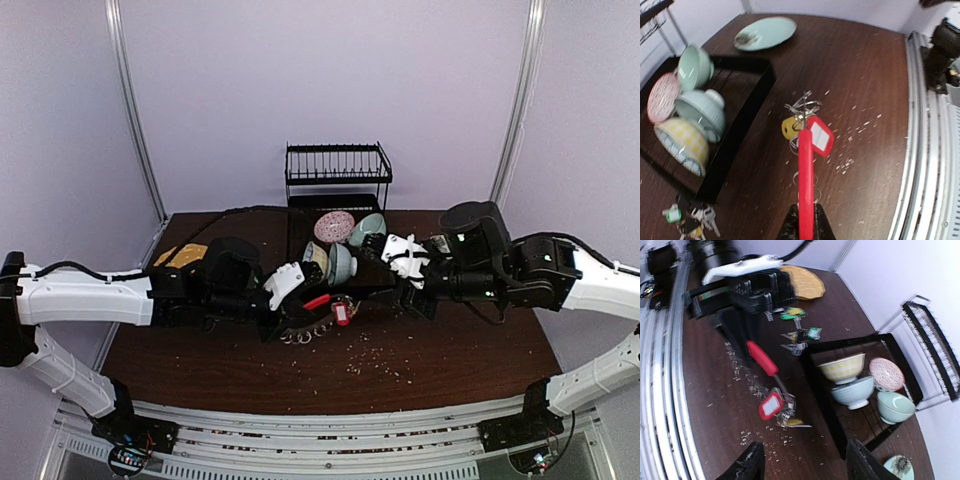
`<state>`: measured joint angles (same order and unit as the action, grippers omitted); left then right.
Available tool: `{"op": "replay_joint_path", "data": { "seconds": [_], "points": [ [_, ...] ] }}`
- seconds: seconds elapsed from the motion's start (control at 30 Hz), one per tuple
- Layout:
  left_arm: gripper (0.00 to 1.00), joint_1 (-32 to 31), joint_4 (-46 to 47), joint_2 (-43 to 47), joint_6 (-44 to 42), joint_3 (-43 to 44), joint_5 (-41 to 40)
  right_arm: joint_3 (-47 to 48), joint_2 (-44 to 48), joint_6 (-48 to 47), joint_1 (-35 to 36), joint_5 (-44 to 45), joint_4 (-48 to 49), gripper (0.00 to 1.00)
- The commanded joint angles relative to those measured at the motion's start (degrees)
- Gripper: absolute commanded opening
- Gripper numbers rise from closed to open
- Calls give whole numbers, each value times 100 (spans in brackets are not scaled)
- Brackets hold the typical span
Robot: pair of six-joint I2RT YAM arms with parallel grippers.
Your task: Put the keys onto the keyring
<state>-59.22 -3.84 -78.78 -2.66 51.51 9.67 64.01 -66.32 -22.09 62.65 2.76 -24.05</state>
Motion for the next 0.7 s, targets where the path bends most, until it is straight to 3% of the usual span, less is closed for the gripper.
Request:
{"op": "replay_joint_path", "data": {
  "seconds": [0.0, 0.13, 0.23, 0.37, 0.43, 0.5, 0.57, 0.67],
  "points": [
    [0, 109, -1653, -170, 1188, 357, -1653, -203, 76, 834, -162, 1587, 692, 67],
    [0, 276, -1725, -74, 1491, 302, -1679, -296, 17, 1134, -226, 719, 710, 81],
    [0, 265, -1677, -15, 1347, 502, -1081, -301, -134, 1336, -286, -58, 735, 80],
    [0, 25, -835, 387, 970, 308, -376, -431, -310, 1352, -294, -1496, 1061, 78],
    [0, 24, -388, 605, 1308, 164, -481, -578, -324, 1670, -320, -1880, 1457, 75],
    [0, 20, 2, 776, 1660, 2, -697, -850, -288, 2117, -332, -1619, 2166, 72],
    [0, 25, 322, 905, 2011, -157, -898, -1056, -334, 2687, -327, -1043, 2589, 60],
    [0, 18, 1035, 1040, 2299, -416, -576, -1110, -543, 3186, -303, -805, 2978, 47]
  ]
}}
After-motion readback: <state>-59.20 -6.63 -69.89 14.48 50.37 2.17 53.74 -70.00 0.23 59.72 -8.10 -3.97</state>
